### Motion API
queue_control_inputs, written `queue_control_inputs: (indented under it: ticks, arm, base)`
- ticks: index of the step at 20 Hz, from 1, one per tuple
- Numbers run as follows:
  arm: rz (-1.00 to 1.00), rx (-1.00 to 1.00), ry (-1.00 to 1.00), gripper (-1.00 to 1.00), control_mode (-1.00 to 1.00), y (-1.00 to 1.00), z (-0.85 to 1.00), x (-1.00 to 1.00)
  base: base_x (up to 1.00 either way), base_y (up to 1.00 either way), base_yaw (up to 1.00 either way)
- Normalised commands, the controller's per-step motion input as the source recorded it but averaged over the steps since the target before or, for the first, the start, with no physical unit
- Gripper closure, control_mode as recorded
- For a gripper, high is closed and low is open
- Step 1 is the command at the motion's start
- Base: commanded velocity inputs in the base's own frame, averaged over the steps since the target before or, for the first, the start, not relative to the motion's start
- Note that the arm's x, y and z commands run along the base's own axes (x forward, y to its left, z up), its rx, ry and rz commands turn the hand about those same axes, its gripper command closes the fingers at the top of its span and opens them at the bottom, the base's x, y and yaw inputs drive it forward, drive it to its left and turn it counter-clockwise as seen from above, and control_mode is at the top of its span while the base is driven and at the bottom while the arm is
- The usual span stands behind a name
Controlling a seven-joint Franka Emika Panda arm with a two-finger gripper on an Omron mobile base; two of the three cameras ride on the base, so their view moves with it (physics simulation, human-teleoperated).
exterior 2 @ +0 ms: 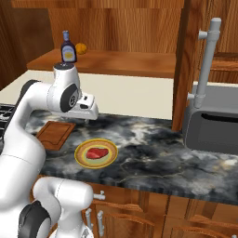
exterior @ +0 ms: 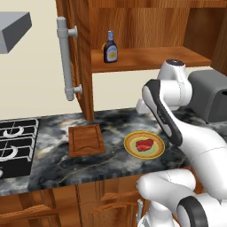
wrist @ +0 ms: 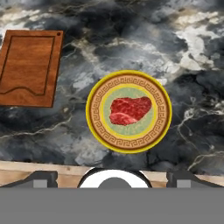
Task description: Pick the steak from the plate and place it on the cutting board. Then pick the condiment bottle from the cabinet and place it next to the cutting board.
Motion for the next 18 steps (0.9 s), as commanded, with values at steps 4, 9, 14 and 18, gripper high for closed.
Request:
queue_control_inputs:
  ticks: [4,9,14,18]
  arm:
    - [-0.12,0.0,0.0,-1.0,-1.0,0.0,-0.1,0.0]
    - [-0.16,0.0,0.0,-1.0,-1.0,0.0,-0.1,0.0]
    - [-0.15,0.03,0.0,-1.0,-1.0,0.0,-0.11,0.0]
    - [-0.13,0.05,0.0,-1.0,-1.0,0.0,-0.17,-0.02]
  base:
    - [0.0,0.0,0.0]
    - [0.0,0.0,0.0]
    - [0.0,0.0,0.0]
    - [0.0,0.0,0.0]
